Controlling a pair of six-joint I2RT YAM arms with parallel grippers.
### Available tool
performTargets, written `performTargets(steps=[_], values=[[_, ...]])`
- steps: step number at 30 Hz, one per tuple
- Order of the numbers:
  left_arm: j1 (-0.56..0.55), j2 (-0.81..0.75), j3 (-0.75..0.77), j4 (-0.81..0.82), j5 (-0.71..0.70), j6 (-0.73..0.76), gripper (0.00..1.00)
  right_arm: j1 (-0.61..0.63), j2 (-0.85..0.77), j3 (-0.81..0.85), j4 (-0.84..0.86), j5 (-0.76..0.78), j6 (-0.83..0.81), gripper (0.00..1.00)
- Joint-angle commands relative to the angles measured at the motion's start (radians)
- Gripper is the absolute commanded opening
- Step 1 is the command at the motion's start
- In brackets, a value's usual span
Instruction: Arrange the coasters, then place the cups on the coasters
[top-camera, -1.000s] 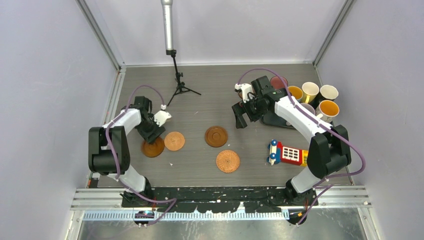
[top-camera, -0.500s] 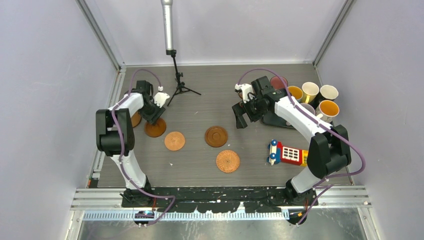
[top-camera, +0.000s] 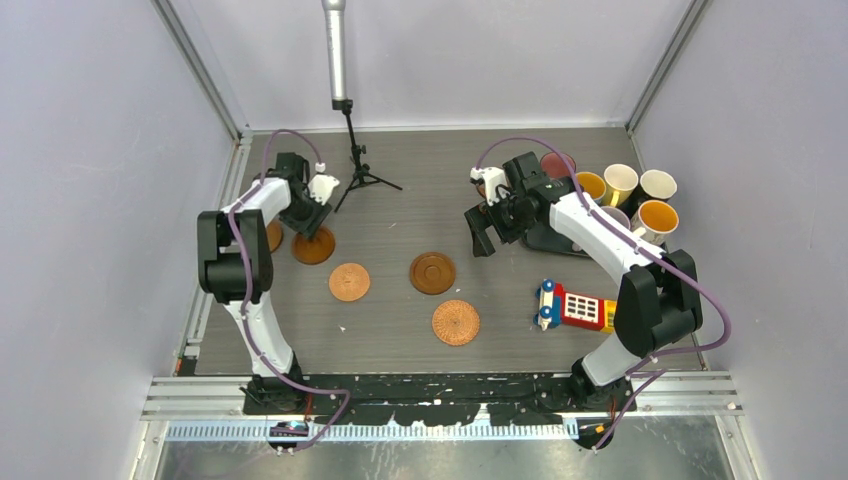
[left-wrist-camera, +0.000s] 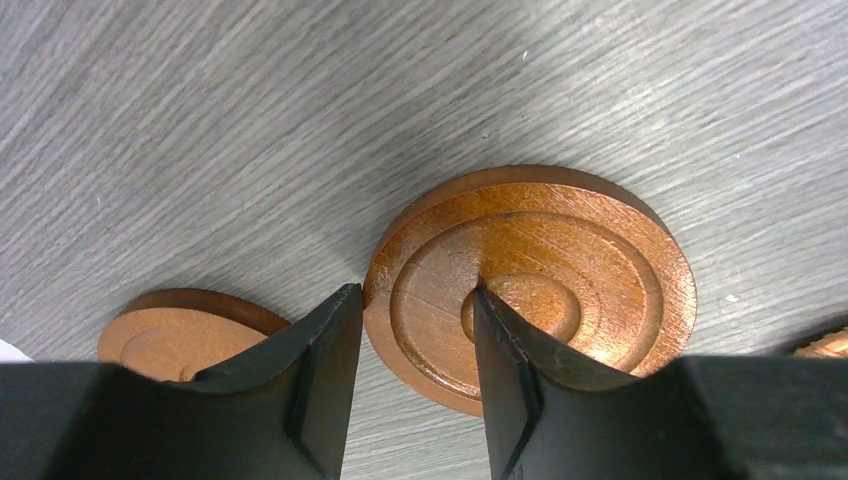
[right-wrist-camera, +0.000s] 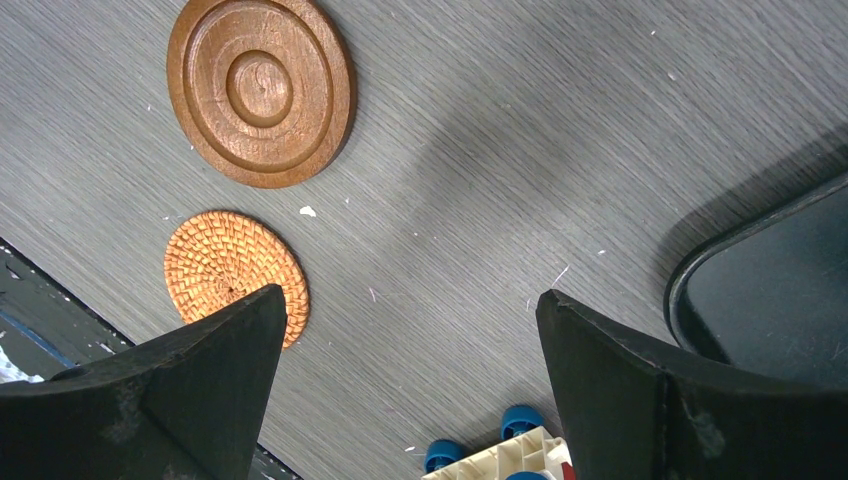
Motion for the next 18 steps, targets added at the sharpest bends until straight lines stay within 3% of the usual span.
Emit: performTargets(steps=[1,10,18], values=[[-0.005,0.027,0.037,0.038,-0.006,-0.036,0.46,-0.003,-0.008,0.004,0.024,-0.006,-0.009,0.99],[-0.036,0.048,0.095,-0.002,0.013,-0.047,0.47,-0.003,0.003,0.011,0.023,-0.018,-0.001,0.99],[-0.037,-0.057,0.099,-0.07,0.078,-0.084,0.65,-0.002,0.031,0.031,0.055,-0.028,0.037,0.97]])
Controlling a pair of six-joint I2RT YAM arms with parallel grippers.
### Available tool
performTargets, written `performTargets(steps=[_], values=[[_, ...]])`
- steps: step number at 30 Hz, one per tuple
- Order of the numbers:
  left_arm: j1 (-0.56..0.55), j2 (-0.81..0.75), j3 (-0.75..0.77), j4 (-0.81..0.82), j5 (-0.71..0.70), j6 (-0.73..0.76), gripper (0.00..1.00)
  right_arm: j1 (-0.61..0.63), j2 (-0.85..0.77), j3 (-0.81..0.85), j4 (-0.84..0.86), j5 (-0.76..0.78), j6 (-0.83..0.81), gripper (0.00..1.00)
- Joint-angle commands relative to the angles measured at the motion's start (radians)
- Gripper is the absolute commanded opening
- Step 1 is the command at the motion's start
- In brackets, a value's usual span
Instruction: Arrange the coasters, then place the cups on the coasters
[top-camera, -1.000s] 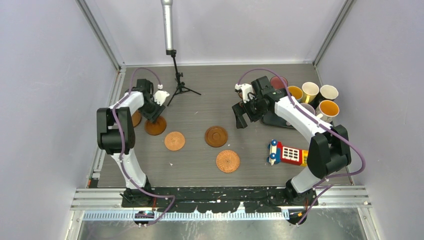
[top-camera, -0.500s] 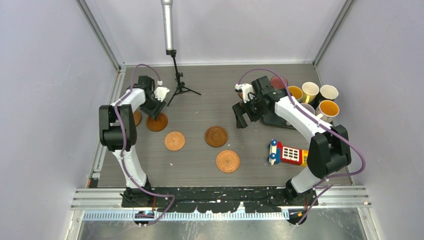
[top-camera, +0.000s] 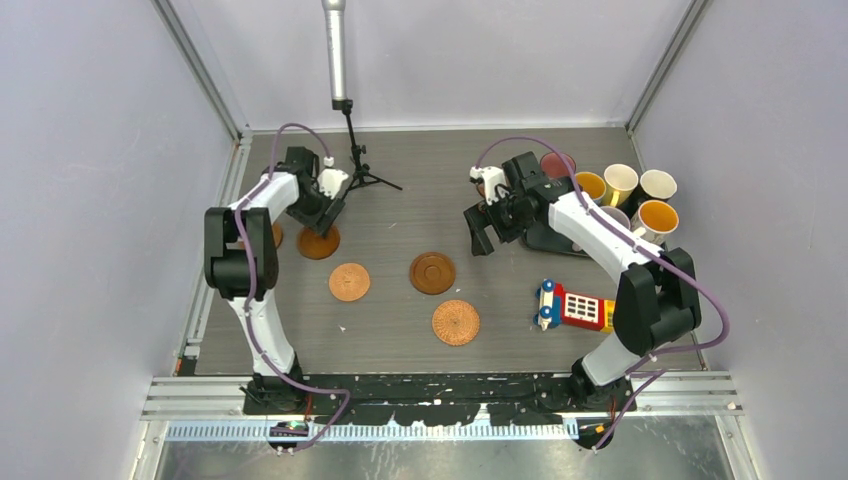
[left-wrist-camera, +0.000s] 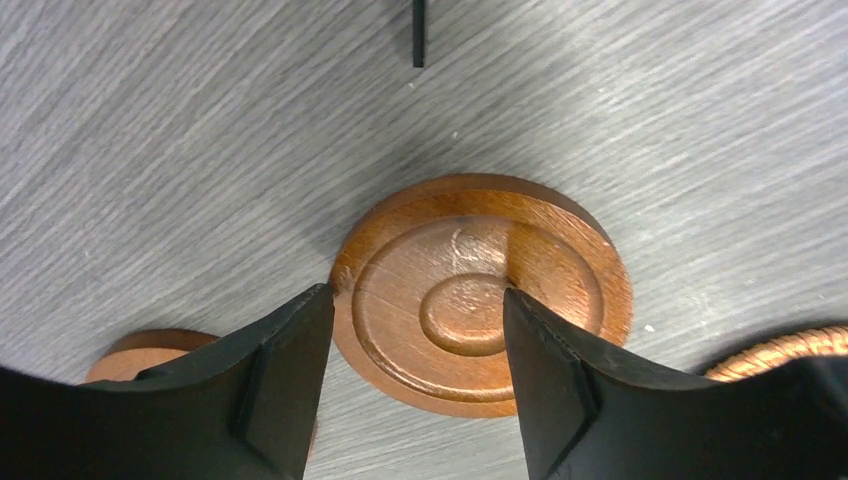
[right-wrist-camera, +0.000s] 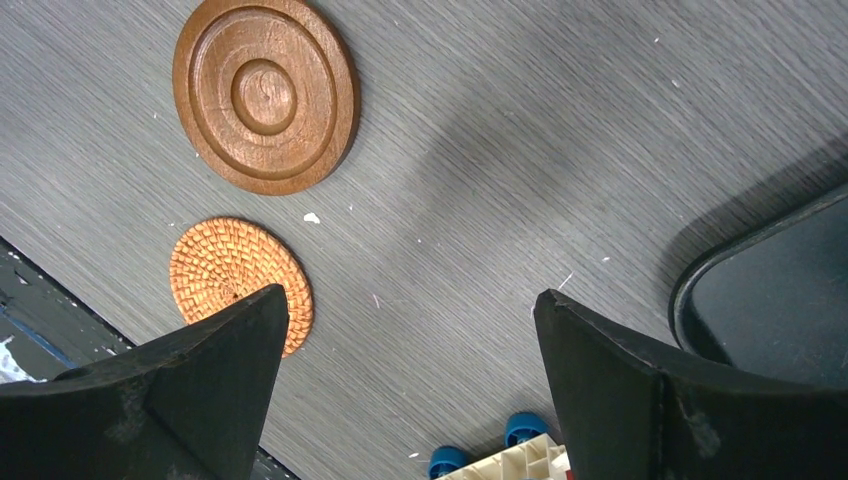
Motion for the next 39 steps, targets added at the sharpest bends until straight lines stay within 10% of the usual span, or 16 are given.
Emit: performTargets(steps=[1,14,39], values=[[0.004,-0.114,0.018,-0.056,0.074,-0.03,0.67,0.001,0.04,0.039,0.048,-0.023,0.035,0.96],[-0.026,-0.431,-0.268,-0.084,0.365,0.041,0.8,0.113,0.202,0.135,0.087,0.099,0.073,0.91],[-0.26,-0.488,-0.611,0.05,0.09,0.199,0.5,0.271,0.343,0.131,0.193,0.268,0.165,0.91]])
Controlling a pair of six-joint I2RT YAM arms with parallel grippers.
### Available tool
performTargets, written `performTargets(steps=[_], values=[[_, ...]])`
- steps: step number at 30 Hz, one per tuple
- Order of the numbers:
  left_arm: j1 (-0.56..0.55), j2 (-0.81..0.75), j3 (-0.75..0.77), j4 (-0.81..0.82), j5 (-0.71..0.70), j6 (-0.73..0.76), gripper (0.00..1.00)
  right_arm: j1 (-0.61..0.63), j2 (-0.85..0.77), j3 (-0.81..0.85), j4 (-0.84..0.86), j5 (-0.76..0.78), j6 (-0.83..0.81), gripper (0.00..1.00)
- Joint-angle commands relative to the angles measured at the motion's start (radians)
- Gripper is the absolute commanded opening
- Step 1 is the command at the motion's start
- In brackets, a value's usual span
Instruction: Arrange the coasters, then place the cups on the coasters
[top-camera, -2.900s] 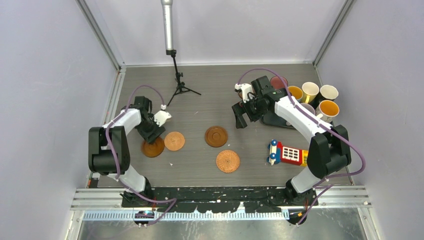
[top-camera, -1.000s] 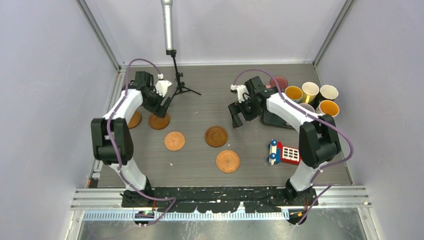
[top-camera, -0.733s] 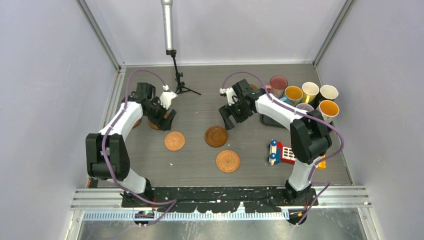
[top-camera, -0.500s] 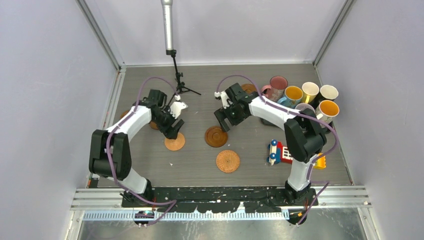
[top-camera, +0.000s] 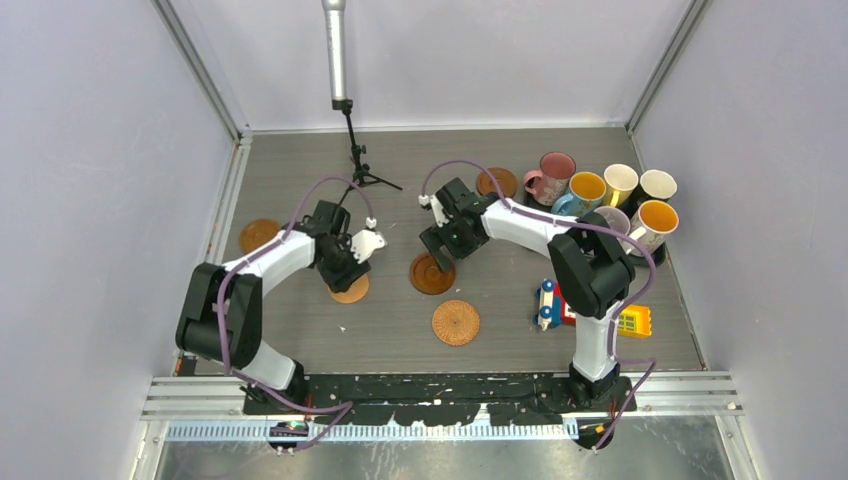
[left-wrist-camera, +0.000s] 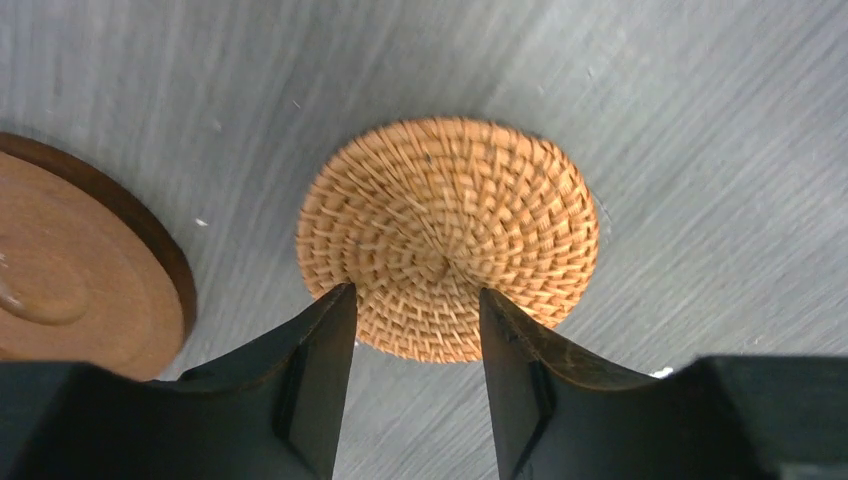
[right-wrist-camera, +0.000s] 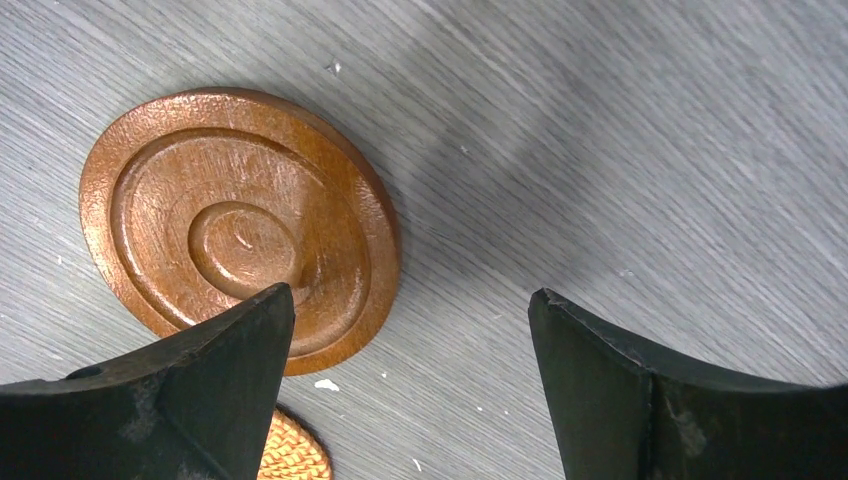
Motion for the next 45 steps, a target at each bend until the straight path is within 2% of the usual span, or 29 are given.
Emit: performTargets(steps=[1,6,10,16,25,33,45], values=[[-0.001,-0.077,-0.085,-0.013,-0.036,0.063,0.5,0.024,0.006,0.033,0.039,0.024,0.019,0.91],[0.0,-0.164,-0.132,-0.065,-0.038,0.057,0.5,0.04,0.023,0.029,0.047,0.036,0.015,0.89],[0.022,-0.241,-0.092,-0.14,0.021,-0.036,0.63,0.053,0.048,0.041,0.049,0.059,0.017,0.83],[0.186,-0.349,0.022,-0.234,0.151,-0.192,0.75,0.063,0.095,0.065,0.071,0.096,0.033,0.64],[0.35,-0.403,0.092,-0.273,0.123,-0.337,0.77,0.086,0.205,0.18,0.116,0.094,0.072,0.5],[0.388,-0.443,0.1,-0.306,0.093,-0.403,0.79,0.118,0.323,0.353,0.128,0.104,0.113,0.46],[0.41,-0.463,0.104,-0.326,0.073,-0.406,0.8,0.135,0.457,0.543,0.104,0.156,0.125,0.46]])
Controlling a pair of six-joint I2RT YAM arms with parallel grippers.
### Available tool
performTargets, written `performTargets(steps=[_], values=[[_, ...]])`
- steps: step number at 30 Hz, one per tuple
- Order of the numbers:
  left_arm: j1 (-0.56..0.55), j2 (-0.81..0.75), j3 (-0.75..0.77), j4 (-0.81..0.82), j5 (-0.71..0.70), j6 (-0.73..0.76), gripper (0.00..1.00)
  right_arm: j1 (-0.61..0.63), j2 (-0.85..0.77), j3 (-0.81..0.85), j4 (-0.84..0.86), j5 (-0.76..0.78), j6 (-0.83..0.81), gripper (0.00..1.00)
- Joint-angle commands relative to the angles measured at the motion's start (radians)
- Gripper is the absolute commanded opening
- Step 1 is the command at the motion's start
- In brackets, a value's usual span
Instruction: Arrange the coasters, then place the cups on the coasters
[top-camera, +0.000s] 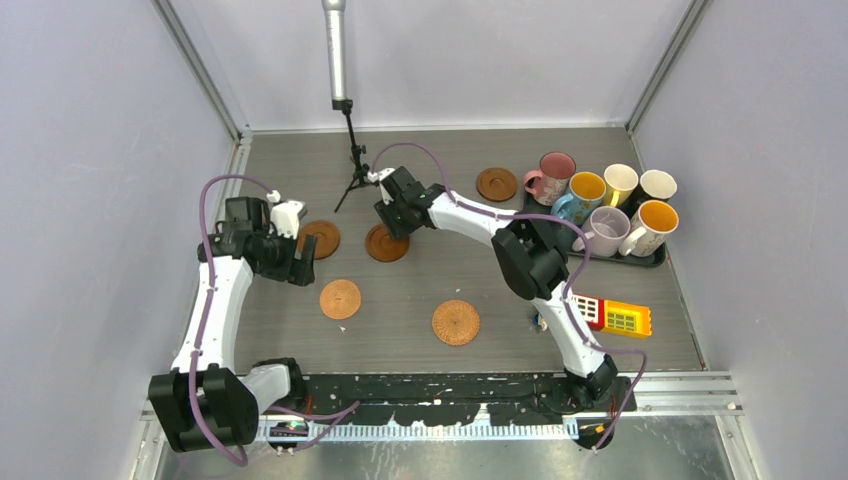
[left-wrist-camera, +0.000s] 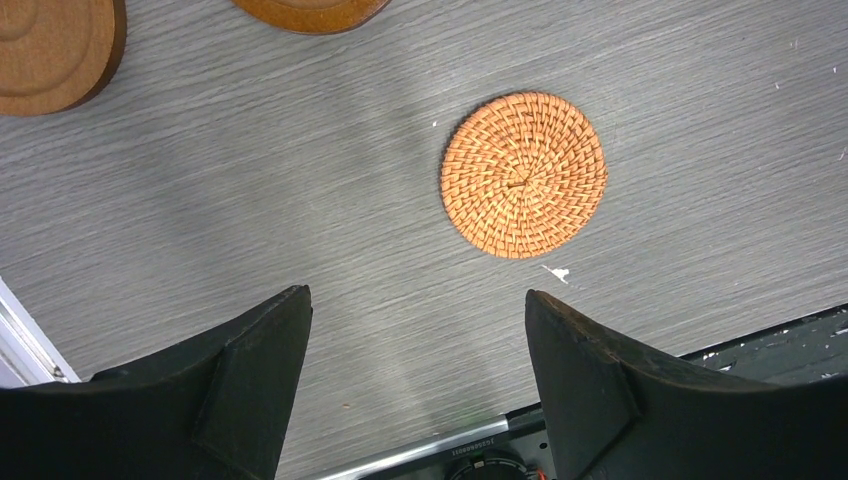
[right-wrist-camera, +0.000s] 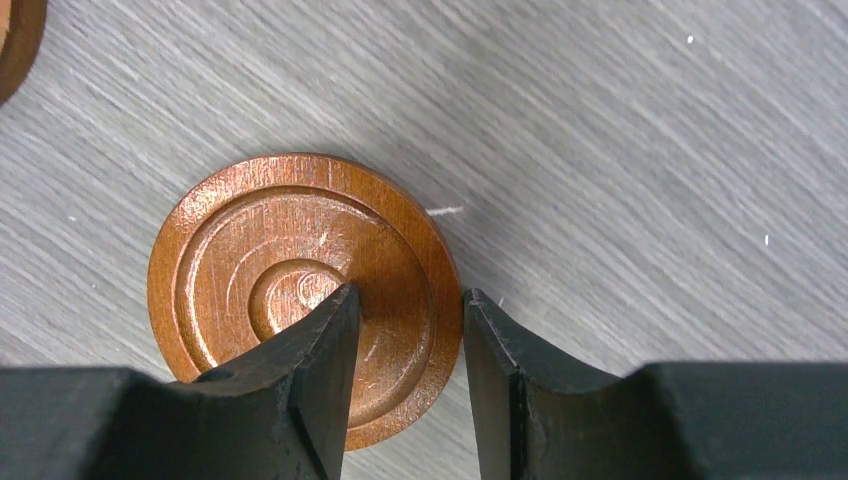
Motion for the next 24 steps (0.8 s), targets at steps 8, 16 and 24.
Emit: performTargets(steps=[8,16,24], values=[[0.012,-0.006,0.047,0.006,-0.005,-0.014,0.81,0.004,0.108,0.125,-0.069,0.079,0.001,0.46],[0.012,0.009,0.052,0.016,0.0,-0.011,0.86,0.003,0.018,0.088,-0.075,0.03,-0.009,0.56],[0.012,0.042,0.066,0.03,0.051,-0.007,0.89,-0.026,-0.133,0.089,-0.096,-0.037,-0.028,0.66]])
